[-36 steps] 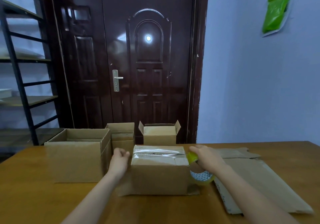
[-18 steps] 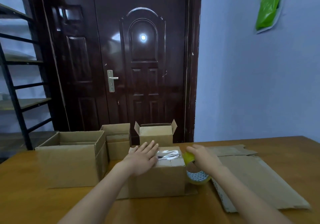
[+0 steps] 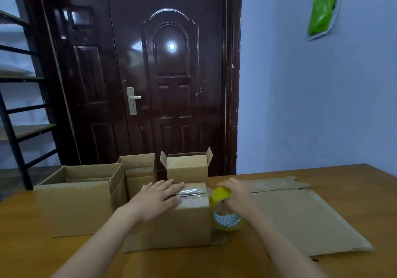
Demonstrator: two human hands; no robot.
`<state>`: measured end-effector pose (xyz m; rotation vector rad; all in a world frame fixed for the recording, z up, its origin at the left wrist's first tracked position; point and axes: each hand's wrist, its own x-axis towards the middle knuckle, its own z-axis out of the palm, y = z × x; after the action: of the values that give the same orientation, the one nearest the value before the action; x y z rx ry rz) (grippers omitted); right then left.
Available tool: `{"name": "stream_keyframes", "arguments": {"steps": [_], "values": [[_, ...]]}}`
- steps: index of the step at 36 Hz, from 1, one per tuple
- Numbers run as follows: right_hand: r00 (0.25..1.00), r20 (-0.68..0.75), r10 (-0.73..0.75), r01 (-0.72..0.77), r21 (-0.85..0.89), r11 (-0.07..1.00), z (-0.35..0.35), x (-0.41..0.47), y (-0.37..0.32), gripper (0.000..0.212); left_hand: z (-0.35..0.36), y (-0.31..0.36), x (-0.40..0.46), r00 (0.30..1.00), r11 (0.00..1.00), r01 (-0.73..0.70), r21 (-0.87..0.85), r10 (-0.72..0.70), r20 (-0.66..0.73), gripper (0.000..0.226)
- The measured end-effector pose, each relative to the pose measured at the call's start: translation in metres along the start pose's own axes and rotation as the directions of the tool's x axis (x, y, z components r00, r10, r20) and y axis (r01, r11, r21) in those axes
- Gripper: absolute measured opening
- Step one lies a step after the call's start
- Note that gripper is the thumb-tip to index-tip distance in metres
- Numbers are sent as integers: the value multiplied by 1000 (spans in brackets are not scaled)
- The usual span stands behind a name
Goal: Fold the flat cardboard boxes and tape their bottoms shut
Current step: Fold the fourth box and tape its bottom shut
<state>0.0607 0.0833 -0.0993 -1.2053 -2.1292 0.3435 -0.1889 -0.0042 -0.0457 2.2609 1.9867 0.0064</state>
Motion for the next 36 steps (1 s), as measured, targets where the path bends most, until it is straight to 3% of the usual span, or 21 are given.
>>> {"name": "stream_keyframes", "arguments": {"steps": [2, 6, 12, 17, 23, 27, 36], "values": [[993, -87, 81, -65, 173, 983, 7, -6, -1, 35, -3, -5, -5, 1000, 1000, 13, -8, -13, 10, 84], [968, -109, 227, -157, 444, 882, 25, -20, 0, 40, -10, -4, -8, 999, 999, 31, -42, -32, -7, 50], [958, -187, 218, -100, 495, 863, 42, -24, 2, 41, -7, 25, 11, 989, 978, 48, -204, -75, -126, 14], [958, -234, 168, -57, 417, 907, 46, -26, 6, 45, -5, 45, 29, 949, 963, 151, -222, -204, -240, 27], [962, -248, 118, -22, 357, 934, 48, -23, 11, 44, 8, 49, 48, 939, 951, 303, -55, -308, -154, 54], [962, -253, 100, -7, 344, 939, 46, -23, 13, 44, 13, 47, 51, 954, 961, 277, 21, -272, -125, 55], [965, -243, 103, -27, 300, 953, 46, -24, 12, 44, 15, 46, 53, 955, 959, 285, -9, -285, -87, 54]]}}
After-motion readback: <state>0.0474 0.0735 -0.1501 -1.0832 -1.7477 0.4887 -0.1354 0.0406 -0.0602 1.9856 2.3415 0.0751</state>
